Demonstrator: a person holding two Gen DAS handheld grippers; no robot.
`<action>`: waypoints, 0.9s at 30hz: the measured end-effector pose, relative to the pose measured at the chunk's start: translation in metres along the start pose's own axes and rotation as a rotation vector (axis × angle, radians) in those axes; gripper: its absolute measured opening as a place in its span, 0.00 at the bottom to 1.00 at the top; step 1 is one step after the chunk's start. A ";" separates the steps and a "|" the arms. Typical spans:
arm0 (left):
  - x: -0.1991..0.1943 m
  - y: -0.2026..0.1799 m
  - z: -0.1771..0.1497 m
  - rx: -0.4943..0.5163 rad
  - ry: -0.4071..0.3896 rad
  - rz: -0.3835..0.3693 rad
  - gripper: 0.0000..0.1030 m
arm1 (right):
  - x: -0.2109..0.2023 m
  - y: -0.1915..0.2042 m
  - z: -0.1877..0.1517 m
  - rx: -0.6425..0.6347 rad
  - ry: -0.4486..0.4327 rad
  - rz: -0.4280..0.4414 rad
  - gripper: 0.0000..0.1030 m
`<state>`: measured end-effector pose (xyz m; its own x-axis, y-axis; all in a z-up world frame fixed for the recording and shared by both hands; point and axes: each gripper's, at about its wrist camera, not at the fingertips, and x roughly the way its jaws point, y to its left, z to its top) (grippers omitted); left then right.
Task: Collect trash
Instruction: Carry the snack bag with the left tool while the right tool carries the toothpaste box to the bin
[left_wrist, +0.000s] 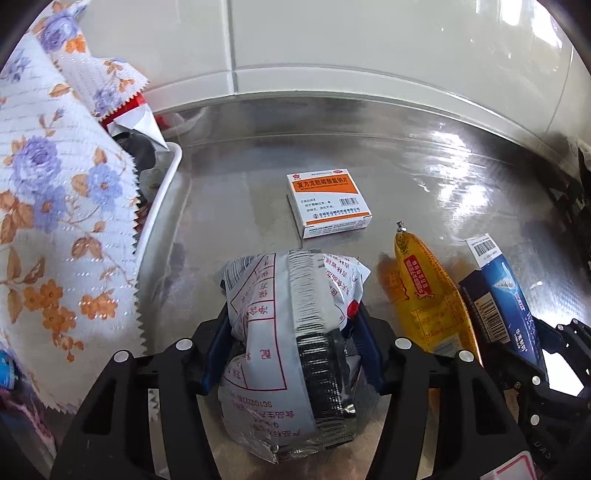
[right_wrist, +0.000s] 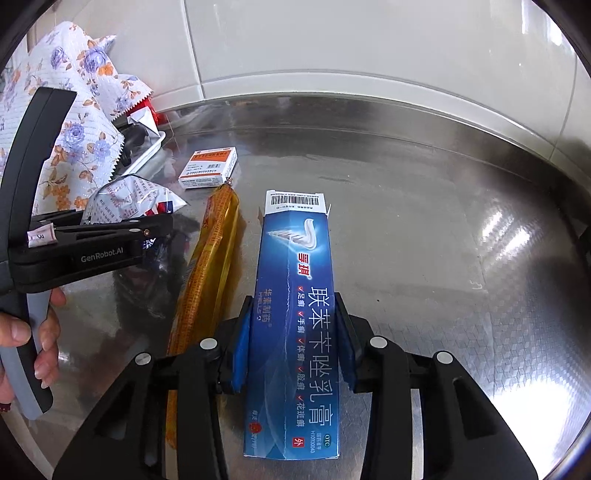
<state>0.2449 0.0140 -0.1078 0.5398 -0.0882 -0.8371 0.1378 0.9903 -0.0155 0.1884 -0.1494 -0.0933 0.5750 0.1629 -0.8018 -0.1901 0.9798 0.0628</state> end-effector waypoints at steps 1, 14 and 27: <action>-0.003 0.001 -0.001 0.000 -0.003 -0.004 0.56 | -0.003 0.001 -0.001 0.001 -0.002 0.001 0.40; -0.062 -0.007 -0.036 0.055 -0.054 -0.060 0.56 | -0.063 0.003 -0.033 0.055 -0.055 -0.053 0.40; -0.127 -0.021 -0.100 0.064 -0.086 -0.082 0.56 | -0.130 0.008 -0.096 0.069 -0.072 -0.055 0.40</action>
<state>0.0904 0.0153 -0.0564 0.5937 -0.1802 -0.7842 0.2359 0.9708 -0.0445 0.0357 -0.1738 -0.0456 0.6394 0.1143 -0.7603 -0.1028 0.9927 0.0629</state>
